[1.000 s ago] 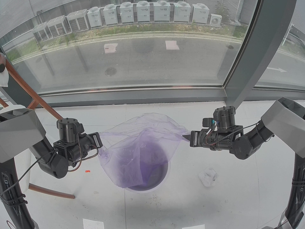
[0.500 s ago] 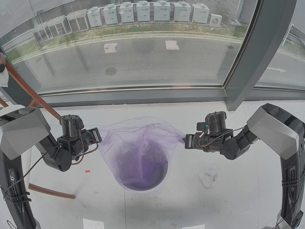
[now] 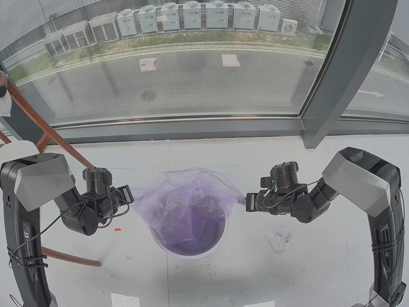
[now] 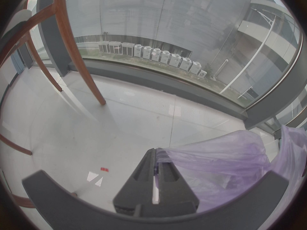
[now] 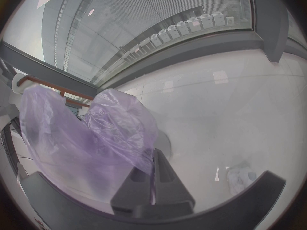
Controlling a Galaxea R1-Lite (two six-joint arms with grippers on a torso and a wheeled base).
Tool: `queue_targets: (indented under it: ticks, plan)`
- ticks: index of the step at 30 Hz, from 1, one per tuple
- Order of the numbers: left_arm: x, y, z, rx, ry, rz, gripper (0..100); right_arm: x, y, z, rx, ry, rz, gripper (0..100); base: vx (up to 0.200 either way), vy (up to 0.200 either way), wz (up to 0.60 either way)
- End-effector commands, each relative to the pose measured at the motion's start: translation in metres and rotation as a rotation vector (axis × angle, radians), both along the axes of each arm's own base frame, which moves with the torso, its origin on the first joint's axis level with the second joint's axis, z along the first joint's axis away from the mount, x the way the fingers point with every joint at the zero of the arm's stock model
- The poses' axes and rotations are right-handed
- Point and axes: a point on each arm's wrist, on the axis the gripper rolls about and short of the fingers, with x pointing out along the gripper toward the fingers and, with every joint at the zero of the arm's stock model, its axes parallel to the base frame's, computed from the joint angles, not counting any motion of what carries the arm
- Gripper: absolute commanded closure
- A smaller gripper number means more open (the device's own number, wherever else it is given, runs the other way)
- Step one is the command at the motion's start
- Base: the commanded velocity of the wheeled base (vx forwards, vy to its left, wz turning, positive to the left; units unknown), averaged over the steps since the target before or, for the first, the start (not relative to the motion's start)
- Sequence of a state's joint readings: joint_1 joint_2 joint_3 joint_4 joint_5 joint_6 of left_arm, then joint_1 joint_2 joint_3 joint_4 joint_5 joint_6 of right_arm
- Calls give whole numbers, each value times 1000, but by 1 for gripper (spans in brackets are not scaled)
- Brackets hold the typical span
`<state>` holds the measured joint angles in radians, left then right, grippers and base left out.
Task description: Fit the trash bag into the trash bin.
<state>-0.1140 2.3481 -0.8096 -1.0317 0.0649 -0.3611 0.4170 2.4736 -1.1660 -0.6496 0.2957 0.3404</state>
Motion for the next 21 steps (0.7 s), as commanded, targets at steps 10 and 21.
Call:
queue_targets:
  ticks: [10,21]
  plan:
    - [-35,3,-7,-21,-102,-4,100,-26,-11,-10,38,-99,80,0,0,0,0]
    - [-39,-4,-1,-31,-146,-24,100,-56,-18,83,423,-3,16,0,0,0,0]
